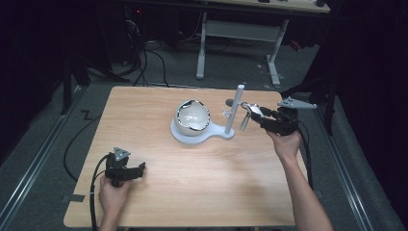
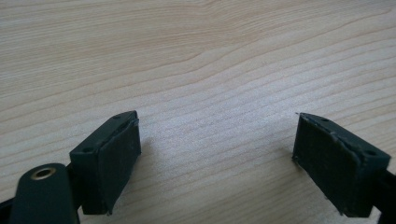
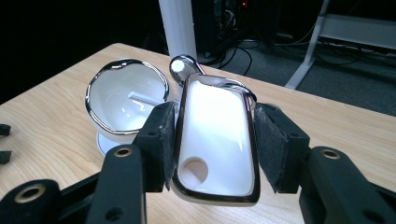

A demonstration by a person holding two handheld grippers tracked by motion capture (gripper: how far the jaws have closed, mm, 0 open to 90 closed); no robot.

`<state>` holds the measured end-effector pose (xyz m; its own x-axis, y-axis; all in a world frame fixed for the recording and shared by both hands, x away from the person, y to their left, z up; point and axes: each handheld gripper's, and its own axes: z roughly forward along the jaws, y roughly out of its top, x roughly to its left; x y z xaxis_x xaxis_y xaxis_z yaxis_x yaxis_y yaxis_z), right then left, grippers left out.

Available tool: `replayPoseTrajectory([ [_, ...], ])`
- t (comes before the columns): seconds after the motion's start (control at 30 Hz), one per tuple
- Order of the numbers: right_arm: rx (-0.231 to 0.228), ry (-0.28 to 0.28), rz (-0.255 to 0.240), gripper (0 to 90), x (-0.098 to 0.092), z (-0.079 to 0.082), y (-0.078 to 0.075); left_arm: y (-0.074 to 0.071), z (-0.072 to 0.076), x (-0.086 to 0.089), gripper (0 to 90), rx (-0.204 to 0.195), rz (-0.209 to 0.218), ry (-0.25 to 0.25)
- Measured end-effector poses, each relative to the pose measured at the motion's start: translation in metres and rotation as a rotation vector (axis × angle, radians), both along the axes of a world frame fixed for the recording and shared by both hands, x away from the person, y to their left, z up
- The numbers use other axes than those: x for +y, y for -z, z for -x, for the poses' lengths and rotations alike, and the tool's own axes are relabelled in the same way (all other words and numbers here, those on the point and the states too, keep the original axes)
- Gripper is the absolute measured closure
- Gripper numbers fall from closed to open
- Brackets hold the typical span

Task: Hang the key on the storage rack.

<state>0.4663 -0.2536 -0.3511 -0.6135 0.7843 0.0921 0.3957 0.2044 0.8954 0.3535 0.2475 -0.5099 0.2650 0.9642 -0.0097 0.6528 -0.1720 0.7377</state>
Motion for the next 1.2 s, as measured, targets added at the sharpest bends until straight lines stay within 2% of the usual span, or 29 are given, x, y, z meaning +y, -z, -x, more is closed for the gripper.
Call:
replayPoseTrajectory([
  [0.53, -0.017, 0.013, 0.04, 50.3, 0.019, -0.002, 0.008, 0.0, 0.0, 0.0, 15.4, 0.0, 0.0, 0.0],
  [0.93, -0.014, 0.025, 0.052, 50.1, 0.024, -0.005, 0.013, 0.0, 0.0, 0.0, 15.4, 0.0, 0.0, 0.0],
  [1.2, -0.007, 0.03, 0.083, 49.9, 0.03, -0.007, 0.019, 0.0, 0.0, 0.0, 15.4, 0.0, 0.0, 0.0],
])
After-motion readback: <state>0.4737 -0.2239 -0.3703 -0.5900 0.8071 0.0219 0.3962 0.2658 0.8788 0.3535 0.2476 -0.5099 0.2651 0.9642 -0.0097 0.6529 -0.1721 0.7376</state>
